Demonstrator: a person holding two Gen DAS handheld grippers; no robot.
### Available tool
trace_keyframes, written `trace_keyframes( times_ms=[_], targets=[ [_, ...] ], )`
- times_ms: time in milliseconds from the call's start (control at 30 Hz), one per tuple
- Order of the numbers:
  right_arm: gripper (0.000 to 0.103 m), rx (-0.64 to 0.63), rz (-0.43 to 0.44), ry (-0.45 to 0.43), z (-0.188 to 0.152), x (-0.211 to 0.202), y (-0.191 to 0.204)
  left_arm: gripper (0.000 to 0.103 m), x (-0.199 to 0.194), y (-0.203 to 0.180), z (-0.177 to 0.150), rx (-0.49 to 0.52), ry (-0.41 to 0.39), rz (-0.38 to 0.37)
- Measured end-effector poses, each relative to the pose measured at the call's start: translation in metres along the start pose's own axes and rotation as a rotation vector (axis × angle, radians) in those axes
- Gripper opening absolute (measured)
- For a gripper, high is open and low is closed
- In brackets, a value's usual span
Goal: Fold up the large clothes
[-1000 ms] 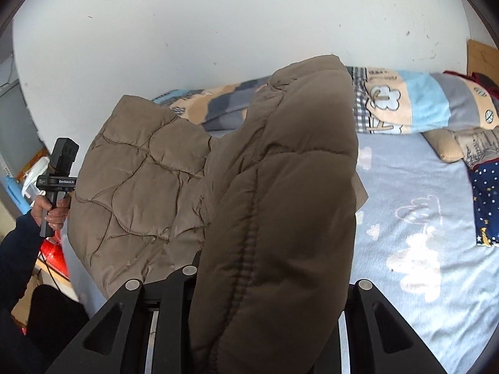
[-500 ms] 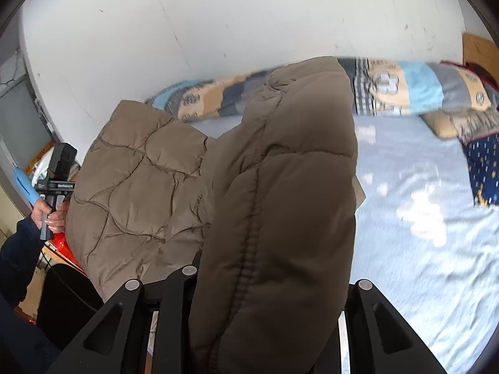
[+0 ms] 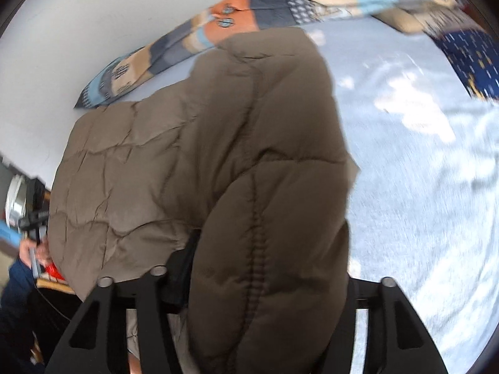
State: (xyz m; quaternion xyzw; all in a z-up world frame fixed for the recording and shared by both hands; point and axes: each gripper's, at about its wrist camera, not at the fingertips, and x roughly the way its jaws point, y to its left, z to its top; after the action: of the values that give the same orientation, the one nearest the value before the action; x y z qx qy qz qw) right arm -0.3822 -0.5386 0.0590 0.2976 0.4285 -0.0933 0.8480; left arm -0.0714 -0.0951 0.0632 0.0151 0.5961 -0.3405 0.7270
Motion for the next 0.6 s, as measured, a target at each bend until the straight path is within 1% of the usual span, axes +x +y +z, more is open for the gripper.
trace_keyframes(
  times_ms=[67,133,200,267,333,367,433,467,533,600],
  targets=[
    [0.066,0.038,0.009,0.0,-0.007,-0.008,-0.005,0.046,-0.012,0.002,-0.01,-0.017,-0.015,0.012],
    [0.066,0.069,0.0,-0.016,-0.013,-0.023,-0.007,0.046,-0.029,0.006,-0.016,-0.031,-0.045,0.037],
    [0.066,0.075,-0.02,-0.048,-0.022,-0.04,-0.006,0.046,-0.05,0.006,-0.021,-0.028,-0.081,0.059],
    [0.066,0.07,-0.059,-0.106,-0.025,-0.062,0.002,0.046,-0.073,0.002,-0.024,-0.003,-0.134,0.096],
    [0.066,0.053,-0.09,-0.173,-0.029,-0.086,0.012,0.046,-0.105,-0.015,-0.028,0.032,-0.205,0.144],
    [0.067,0.048,-0.098,-0.198,-0.029,-0.095,0.017,0.046,-0.114,-0.021,-0.026,0.046,-0.234,0.155],
    [0.067,0.034,-0.098,-0.235,-0.028,-0.109,0.032,0.046,-0.133,-0.044,-0.024,0.091,-0.291,0.148],
    [0.067,0.019,-0.094,-0.25,-0.029,-0.115,0.043,0.046,-0.135,-0.055,-0.021,0.113,-0.304,0.146],
    [0.067,-0.019,-0.102,-0.264,-0.027,-0.113,0.071,0.047,-0.139,-0.087,-0.029,0.175,-0.334,0.152],
    [0.067,-0.05,-0.11,-0.27,-0.024,-0.102,0.097,0.05,-0.127,-0.122,-0.036,0.253,-0.345,0.158]
  ],
)
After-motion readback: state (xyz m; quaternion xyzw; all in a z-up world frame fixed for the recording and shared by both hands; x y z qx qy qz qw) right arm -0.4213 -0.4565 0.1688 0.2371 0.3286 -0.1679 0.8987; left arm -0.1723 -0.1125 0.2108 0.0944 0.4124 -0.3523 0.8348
